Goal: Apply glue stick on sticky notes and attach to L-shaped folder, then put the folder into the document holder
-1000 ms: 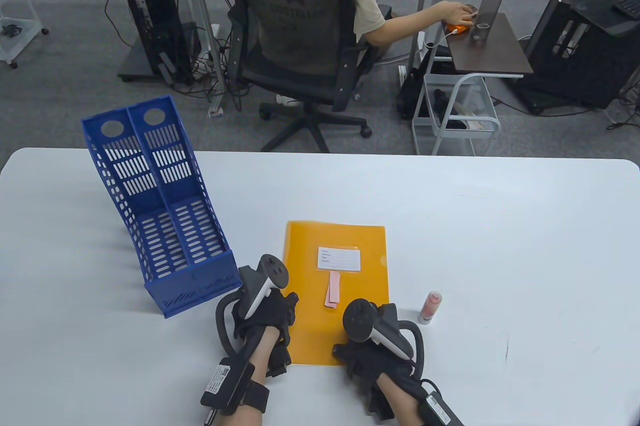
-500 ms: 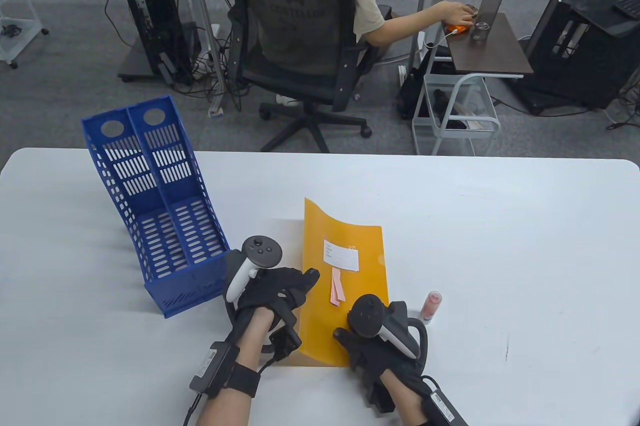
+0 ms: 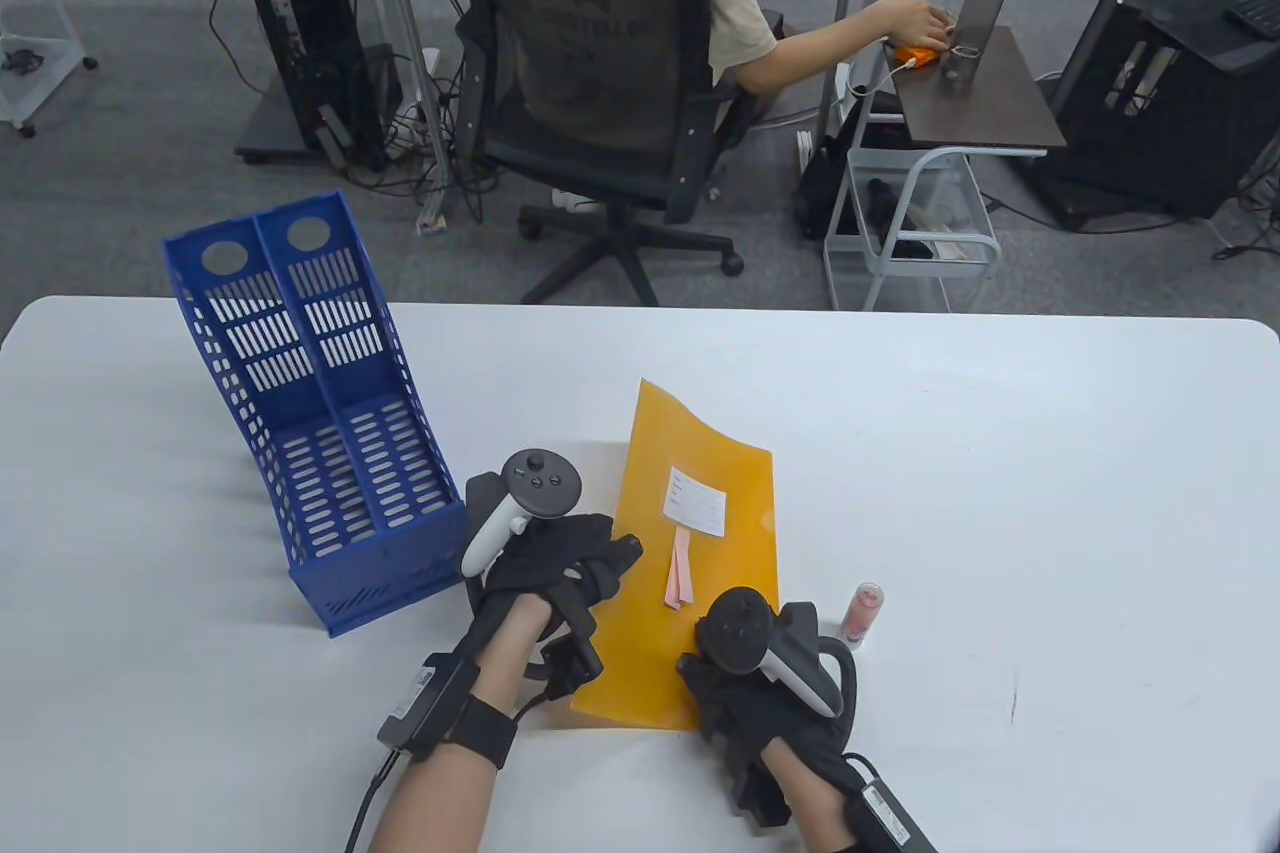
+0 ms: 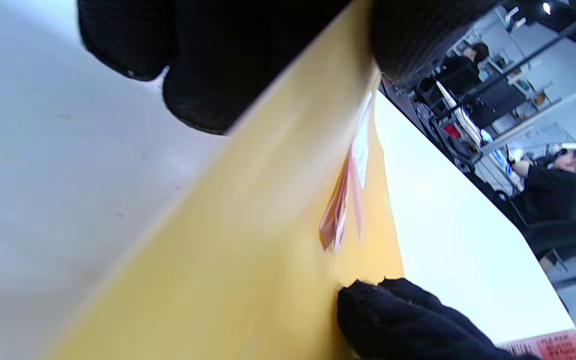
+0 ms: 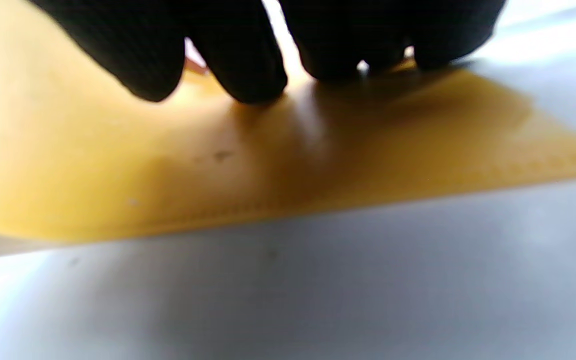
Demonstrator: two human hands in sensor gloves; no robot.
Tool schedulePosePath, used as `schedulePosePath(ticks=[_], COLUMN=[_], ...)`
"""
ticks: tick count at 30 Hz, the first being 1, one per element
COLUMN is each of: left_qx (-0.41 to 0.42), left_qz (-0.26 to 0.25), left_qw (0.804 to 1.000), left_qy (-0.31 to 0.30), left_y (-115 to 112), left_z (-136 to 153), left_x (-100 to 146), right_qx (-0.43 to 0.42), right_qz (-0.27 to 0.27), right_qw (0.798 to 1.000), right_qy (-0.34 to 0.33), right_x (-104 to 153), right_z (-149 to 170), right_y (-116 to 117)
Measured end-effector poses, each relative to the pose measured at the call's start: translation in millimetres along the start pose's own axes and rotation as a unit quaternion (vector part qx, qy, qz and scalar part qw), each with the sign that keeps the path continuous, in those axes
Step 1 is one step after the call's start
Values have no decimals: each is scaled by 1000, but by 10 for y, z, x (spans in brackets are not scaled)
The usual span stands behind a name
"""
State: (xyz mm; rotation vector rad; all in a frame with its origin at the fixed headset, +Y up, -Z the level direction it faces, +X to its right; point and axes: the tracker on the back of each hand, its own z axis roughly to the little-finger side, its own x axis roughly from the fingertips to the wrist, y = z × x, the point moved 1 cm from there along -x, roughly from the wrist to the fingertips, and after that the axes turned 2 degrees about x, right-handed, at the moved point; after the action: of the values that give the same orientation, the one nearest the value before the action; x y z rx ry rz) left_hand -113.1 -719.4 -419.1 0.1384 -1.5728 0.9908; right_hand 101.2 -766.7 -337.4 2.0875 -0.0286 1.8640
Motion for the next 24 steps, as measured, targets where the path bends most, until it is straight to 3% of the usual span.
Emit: schedulePosePath(ticks=[10, 13, 16, 24], left_qx=[-54, -45, -41, -30], left_qz=[-2, -24, -58, -229], left_qw=[998, 998, 996, 968], left_qy=[-30, -38, -51, -94], left_y=[104, 211, 369, 1061], left_z=[-36, 0, 23, 93], left_x=[238, 400, 655, 1854], right_qx=[-1, -10, -55, -98], right_qz=[28, 49, 74, 99], right_qw=[1000, 999, 995, 990], right_qy=[-10, -21, -29, -38], right_x=[51, 89, 126, 216], right_z=[-13, -5, 40, 90], right_y=[-33, -79, -148, -234])
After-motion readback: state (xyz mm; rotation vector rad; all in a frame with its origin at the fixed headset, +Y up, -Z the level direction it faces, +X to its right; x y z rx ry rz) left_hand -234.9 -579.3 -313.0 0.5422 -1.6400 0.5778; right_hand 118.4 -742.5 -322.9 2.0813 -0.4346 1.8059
